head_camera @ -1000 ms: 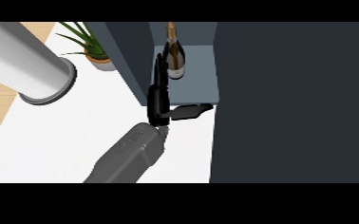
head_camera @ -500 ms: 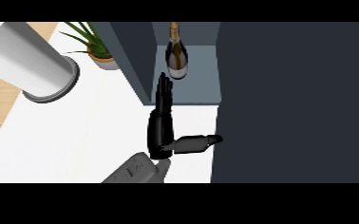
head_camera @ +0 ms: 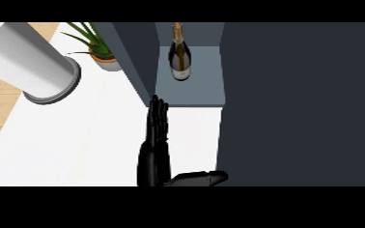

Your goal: Pick up the wine, place it into the cabinet and close the cabinet

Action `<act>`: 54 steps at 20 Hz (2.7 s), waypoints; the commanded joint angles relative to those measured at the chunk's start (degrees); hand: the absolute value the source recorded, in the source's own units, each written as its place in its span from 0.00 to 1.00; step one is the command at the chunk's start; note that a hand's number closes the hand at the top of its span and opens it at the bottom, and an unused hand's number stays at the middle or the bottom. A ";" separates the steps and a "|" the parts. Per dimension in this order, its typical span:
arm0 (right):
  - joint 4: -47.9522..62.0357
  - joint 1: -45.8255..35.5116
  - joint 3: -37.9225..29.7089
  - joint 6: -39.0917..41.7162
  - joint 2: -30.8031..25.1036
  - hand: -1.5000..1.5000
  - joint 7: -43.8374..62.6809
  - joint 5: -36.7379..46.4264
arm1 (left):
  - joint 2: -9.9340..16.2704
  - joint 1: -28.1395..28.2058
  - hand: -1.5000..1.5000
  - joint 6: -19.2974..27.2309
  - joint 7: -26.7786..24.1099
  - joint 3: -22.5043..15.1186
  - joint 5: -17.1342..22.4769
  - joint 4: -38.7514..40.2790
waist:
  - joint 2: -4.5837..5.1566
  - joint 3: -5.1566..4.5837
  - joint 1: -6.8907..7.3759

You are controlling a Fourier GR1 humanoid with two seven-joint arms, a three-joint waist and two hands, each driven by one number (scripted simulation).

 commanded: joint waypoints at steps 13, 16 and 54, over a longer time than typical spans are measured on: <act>-3.13 0.36 0.91 5.30 -2.51 1.00 6.90 -10.29 | 16.94 12.42 0.00 -3.60 5.51 -1.46 -4.38 -24.45 | 0.13 -0.01 -0.05; -5.88 3.46 0.27 8.21 -3.29 1.00 4.78 -9.98 | 20.25 18.68 0.00 -9.17 0.23 -2.66 -3.99 -25.77 | 0.07 -0.03 -0.15; -2.77 0.16 57.94 -13.46 8.04 1.00 8.86 20.64 | 40.31 39.47 0.00 -37.59 -1.92 36.82 18.30 -31.05 | -0.26 -0.16 -0.31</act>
